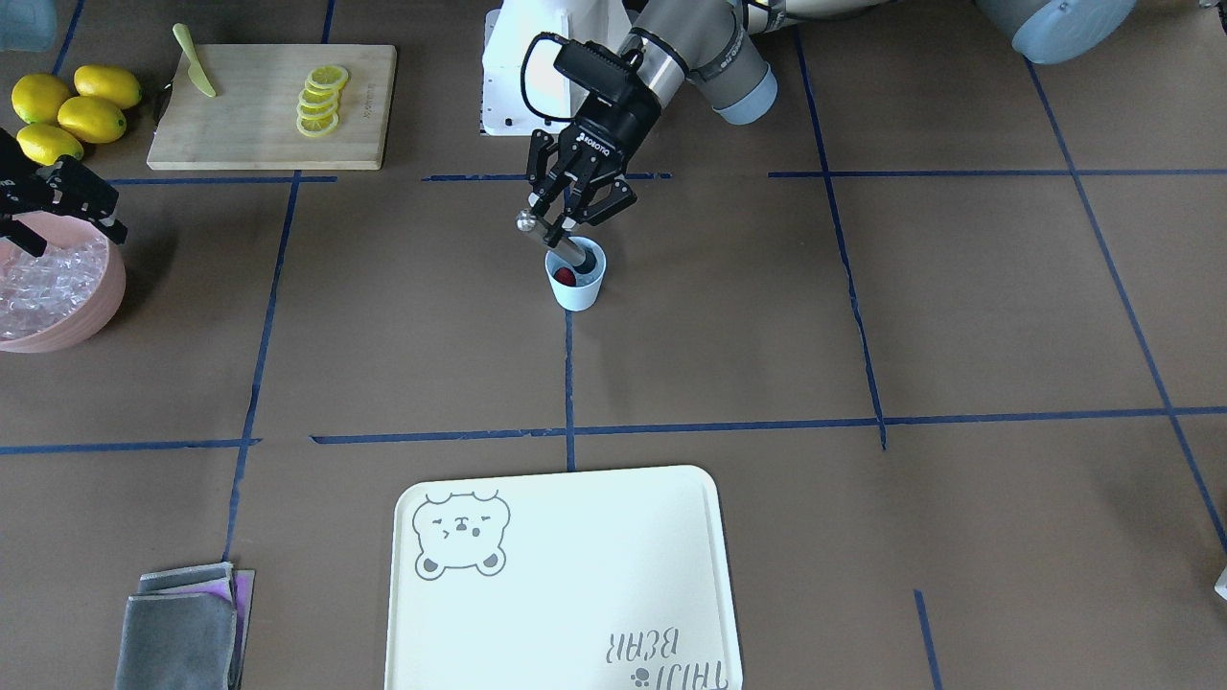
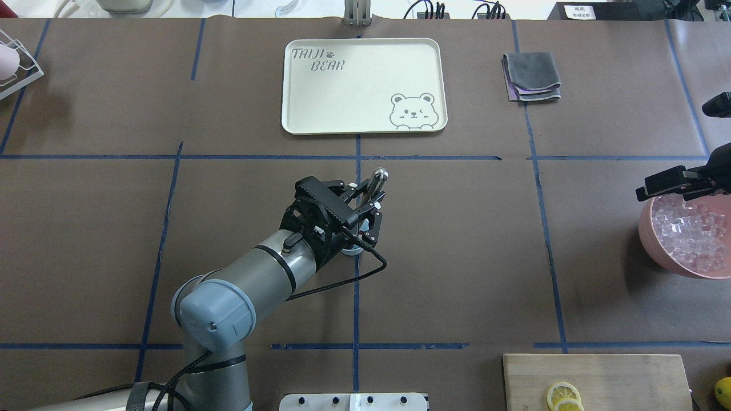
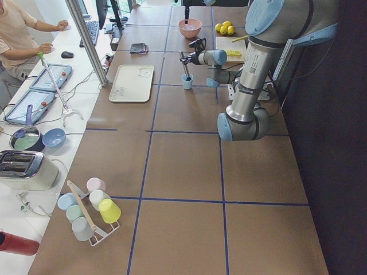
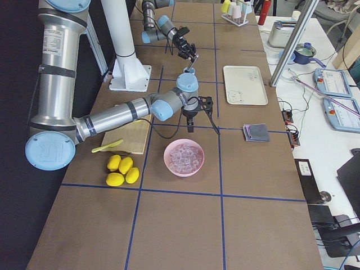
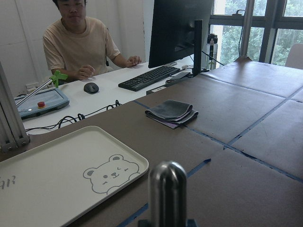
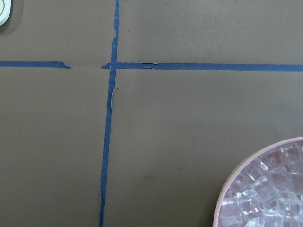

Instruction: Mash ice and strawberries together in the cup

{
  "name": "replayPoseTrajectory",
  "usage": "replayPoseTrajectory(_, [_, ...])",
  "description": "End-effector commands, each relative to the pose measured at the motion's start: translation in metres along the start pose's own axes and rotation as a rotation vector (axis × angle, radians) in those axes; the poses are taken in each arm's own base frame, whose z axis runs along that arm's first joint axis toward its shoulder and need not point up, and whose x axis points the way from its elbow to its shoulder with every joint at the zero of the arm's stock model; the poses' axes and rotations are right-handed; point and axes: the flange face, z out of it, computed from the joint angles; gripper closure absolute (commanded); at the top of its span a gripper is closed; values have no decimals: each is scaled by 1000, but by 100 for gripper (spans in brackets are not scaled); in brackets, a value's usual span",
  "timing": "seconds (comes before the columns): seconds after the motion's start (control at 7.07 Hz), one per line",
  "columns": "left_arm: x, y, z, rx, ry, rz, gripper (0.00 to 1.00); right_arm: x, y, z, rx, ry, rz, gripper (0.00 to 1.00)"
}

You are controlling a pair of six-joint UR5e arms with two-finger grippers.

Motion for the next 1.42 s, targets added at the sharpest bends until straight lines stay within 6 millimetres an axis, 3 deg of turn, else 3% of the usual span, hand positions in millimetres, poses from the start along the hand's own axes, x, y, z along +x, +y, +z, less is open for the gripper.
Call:
replayPoseTrajectory(0.0, [10,-46,-20,71,37,-44,100,0,0,0,0,1,2,0])
replayPoseTrajectory(0.14, [5,-54,-22,83,28,-45,100,0,0,0,0,1,3,0])
replayPoseTrajectory(0.28, [-19,-59,-12,28,-49,7,100,0,0,0,0,1,3,0])
replayPoseTrajectory(0.42, [-45,-85,-12,-13,-123,48,100,1,0,1,0,3,4,0])
replayPoseTrajectory(0.57, [-62,-99,-16,-30,-127,57,100,1,0,1,0,3,6,0])
replayPoseTrajectory(0.71, [-96,-106,-17,-55,-136,69,100,3,-1,2,-1,8,10,0])
replayPoseTrajectory(0.85, [-146,-85,-38,-108,-196,92,100,3,-1,2,0,7,10,0])
replayPoseTrajectory(0.99, [-181,-61,-66,-159,-241,99,100,3,0,3,0,9,13,0])
replayPoseTrajectory(1.13, [-225,-34,-76,-241,-306,94,100,5,-1,4,2,15,15,0])
replayPoseTrajectory(1.27, [-283,-29,-86,-434,-316,59,100,6,-1,5,2,18,17,0])
